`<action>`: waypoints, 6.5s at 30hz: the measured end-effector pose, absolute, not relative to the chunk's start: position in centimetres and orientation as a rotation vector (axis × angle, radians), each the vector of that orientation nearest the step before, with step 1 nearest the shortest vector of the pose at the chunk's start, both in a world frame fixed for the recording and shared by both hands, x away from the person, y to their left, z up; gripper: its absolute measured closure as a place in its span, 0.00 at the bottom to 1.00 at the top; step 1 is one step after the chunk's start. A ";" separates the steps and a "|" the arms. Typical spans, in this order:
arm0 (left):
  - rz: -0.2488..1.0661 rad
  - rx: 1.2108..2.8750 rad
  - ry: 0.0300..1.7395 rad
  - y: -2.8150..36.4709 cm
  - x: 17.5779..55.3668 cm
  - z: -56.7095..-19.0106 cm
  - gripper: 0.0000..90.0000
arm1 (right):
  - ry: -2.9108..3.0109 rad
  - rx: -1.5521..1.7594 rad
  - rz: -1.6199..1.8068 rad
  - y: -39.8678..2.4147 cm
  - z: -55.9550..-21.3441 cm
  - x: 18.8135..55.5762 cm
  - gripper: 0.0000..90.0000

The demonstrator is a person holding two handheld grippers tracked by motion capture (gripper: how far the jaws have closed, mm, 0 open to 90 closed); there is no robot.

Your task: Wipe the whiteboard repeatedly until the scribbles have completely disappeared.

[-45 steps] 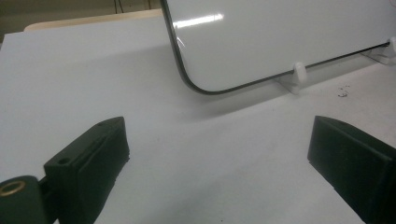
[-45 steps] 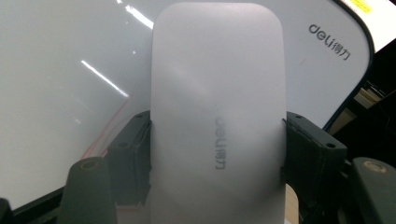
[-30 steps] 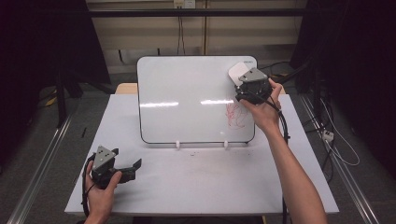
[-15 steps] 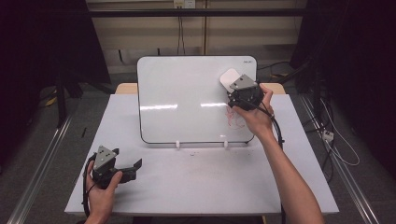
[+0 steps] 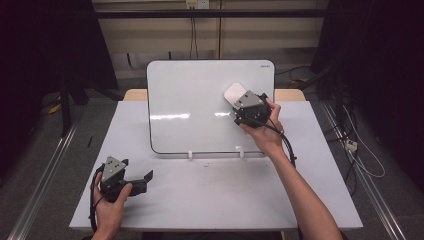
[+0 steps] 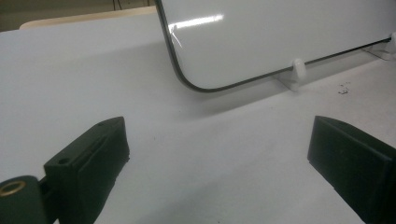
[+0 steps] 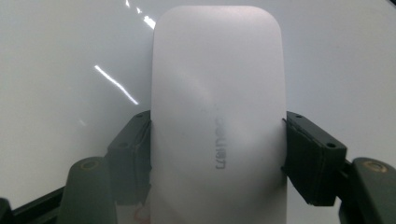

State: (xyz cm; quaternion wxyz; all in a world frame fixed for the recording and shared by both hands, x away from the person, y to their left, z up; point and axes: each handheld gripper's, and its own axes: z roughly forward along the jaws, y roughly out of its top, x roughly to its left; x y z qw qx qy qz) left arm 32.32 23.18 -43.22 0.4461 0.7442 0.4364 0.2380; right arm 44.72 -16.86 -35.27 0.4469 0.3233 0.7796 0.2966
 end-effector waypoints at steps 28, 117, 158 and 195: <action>0.591 1.838 1.080 23.5 32.3 -43.2 0.06 | 1.952 0.757 0.729 -15.7 -35.6 44.5 0.35; 0.595 1.834 1.086 23.3 32.2 -43.2 0.06 | 1.984 0.727 0.713 -14.4 -38.5 41.8 0.35; 0.587 1.848 1.083 23.1 32.3 -43.3 0.06 | 1.918 0.866 0.680 -20.5 -35.9 43.4 0.35; 0.591 1.841 1.093 23.5 32.2 -43.3 0.06 | 1.916 0.843 0.686 -20.7 -39.6 40.3 0.35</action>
